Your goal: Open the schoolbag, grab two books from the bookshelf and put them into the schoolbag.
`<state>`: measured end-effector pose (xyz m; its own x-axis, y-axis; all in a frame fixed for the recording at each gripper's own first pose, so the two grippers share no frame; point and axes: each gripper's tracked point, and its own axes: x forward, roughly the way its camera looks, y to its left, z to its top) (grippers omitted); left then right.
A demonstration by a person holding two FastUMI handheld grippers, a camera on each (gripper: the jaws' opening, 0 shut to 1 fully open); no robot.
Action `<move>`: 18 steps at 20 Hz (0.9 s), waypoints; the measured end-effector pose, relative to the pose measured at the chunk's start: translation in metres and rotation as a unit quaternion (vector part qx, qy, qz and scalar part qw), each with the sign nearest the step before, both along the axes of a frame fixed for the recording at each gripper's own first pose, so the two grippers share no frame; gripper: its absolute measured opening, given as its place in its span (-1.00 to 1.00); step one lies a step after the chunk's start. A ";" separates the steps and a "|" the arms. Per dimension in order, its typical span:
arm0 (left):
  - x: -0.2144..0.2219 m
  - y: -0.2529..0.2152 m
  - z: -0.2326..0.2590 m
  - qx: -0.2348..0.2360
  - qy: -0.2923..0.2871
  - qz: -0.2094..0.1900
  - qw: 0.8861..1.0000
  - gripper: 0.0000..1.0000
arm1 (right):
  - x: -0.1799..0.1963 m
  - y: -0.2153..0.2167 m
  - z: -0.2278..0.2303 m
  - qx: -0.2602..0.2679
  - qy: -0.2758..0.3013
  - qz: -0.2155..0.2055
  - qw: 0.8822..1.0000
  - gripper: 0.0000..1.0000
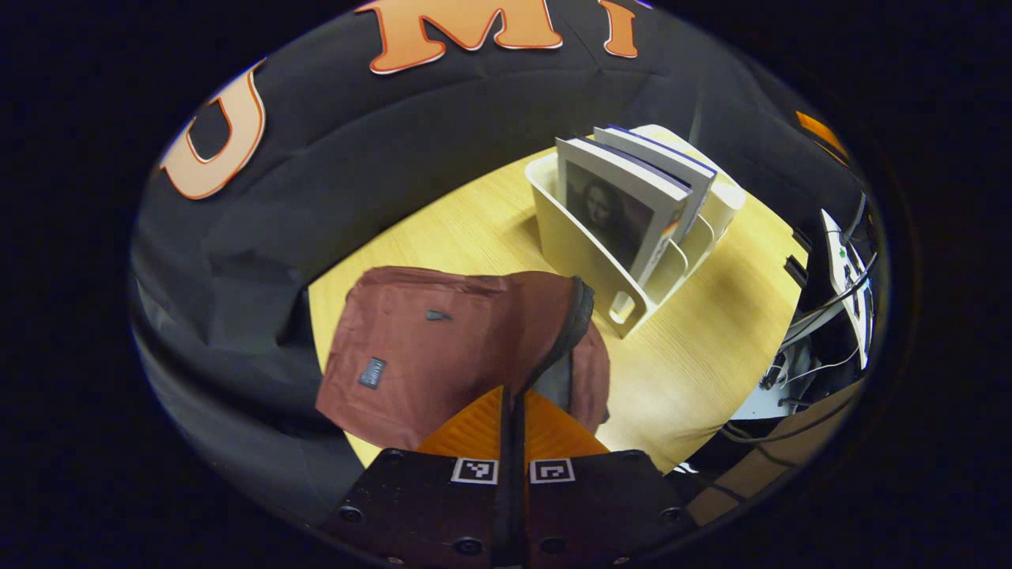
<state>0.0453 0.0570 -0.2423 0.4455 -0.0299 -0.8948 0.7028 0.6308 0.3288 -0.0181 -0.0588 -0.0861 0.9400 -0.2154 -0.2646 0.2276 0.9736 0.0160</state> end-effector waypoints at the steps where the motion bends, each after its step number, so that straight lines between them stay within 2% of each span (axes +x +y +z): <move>1: 0.009 0.005 0.009 0.005 -0.007 -0.005 1.000 -0.99 | -0.002 0.002 -0.001 -0.003 0.001 0.000 1.000 0.92; 6: 0.041 0.014 0.040 0.013 -0.027 -0.017 0.999 -0.99 | -0.008 0.018 -0.006 -0.008 0.011 0.008 1.000 0.92; 11: 0.040 0.017 0.044 -0.004 -0.018 -0.022 1.000 -0.99 | -0.014 0.026 -0.018 -0.028 0.031 0.002 0.999 0.93; 14: 0.037 0.020 0.041 -0.014 -0.010 -0.028 0.999 -0.99 | -0.003 0.046 -0.012 -0.031 0.046 0.023 0.998 0.92; 18: 0.039 0.025 0.039 -0.027 -0.003 -0.021 0.999 -0.99 | 0.035 0.092 0.020 -0.063 0.068 0.079 0.993 0.92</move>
